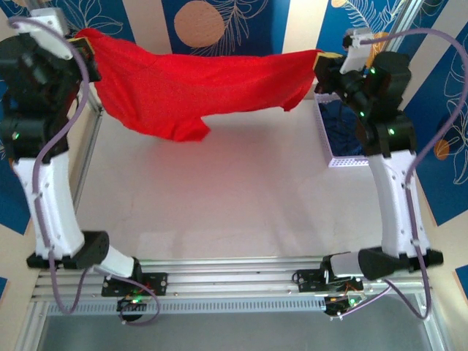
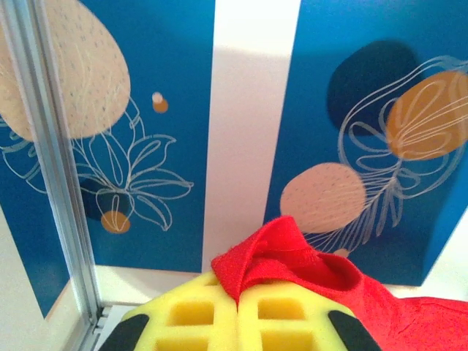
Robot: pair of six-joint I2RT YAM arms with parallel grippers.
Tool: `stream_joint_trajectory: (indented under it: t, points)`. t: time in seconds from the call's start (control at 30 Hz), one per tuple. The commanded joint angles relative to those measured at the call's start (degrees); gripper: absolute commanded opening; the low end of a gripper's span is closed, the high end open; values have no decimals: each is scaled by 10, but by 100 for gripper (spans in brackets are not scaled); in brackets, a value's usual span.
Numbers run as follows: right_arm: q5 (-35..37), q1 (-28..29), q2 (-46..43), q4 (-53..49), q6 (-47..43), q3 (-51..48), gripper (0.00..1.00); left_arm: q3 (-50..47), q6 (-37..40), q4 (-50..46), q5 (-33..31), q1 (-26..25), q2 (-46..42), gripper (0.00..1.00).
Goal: Fold the inside-out t-shirt
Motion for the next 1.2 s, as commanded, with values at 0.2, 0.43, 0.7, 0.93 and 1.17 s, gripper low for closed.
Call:
stream_joint_trajectory:
  t: [0.2,0.43,0.7,0.93,1.17]
  points:
    - [18,10,-158,-5,-13,-23,0,-5,2,53,25,3,-120,0]
    - [46,10,-114,1,-33,5,0,47,30,44,-8,4,-22,0]
    - [100,0,60,67,-79,-1,0,50,36,91,0,4,177,0]
    - [112,-13,338,98,-64,98,0,187,19,104,30,4,465,6]
    - [121,-21,719,-135,-32,567,29,247,-38,206,26,3,635,44]
